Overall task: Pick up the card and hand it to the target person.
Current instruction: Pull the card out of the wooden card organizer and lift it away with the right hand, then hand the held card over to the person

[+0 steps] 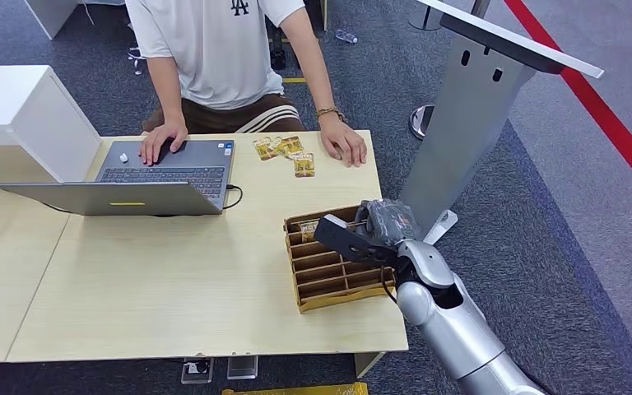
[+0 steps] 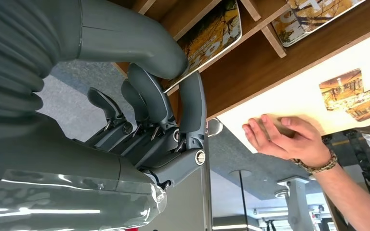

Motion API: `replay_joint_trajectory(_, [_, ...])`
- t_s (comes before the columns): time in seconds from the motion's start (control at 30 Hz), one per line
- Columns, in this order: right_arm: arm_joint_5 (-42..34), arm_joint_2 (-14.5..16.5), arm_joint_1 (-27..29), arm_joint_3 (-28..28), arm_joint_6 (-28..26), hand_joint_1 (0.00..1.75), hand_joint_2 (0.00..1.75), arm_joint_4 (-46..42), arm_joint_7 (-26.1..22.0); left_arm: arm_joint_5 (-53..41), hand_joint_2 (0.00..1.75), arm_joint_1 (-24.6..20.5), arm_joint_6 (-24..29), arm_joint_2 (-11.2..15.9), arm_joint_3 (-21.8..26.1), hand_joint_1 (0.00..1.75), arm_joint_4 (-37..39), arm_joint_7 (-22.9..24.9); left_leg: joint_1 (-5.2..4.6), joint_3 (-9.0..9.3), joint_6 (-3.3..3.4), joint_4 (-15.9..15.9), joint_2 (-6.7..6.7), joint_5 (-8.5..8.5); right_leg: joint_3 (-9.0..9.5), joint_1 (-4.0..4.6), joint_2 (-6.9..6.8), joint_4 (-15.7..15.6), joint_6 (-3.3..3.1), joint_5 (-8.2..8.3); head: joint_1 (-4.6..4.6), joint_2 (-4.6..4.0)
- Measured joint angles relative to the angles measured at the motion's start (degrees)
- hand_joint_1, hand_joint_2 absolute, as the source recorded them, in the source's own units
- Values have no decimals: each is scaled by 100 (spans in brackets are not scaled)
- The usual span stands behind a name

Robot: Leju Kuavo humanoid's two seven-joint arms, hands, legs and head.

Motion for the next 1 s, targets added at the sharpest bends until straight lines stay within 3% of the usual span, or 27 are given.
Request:
replay_joint_trajectory(0.47, [-82,-78,44,-62,-43,154,175,-291,163,75,175,3,109,0,0,0,0,-8,0,2,0,1,0,0,0,0,0,0,0,0,-1,0])
replay_joint_trajectory(0.73, [69,-322,233,-446,-43,154,175,-1575,382,118,175,65,115,10,2,0,0,-97,0,3,0,2,1,0,-1,0,1,-1,0,0,-2,0])
replay_joint_trajectory(1.0, [50,-437,435,-733,-139,154,175,-2698,171,119,175,71,108,13,2,0,0,-115,0,3,0,2,2,0,0,0,2,-1,0,0,-6,0])
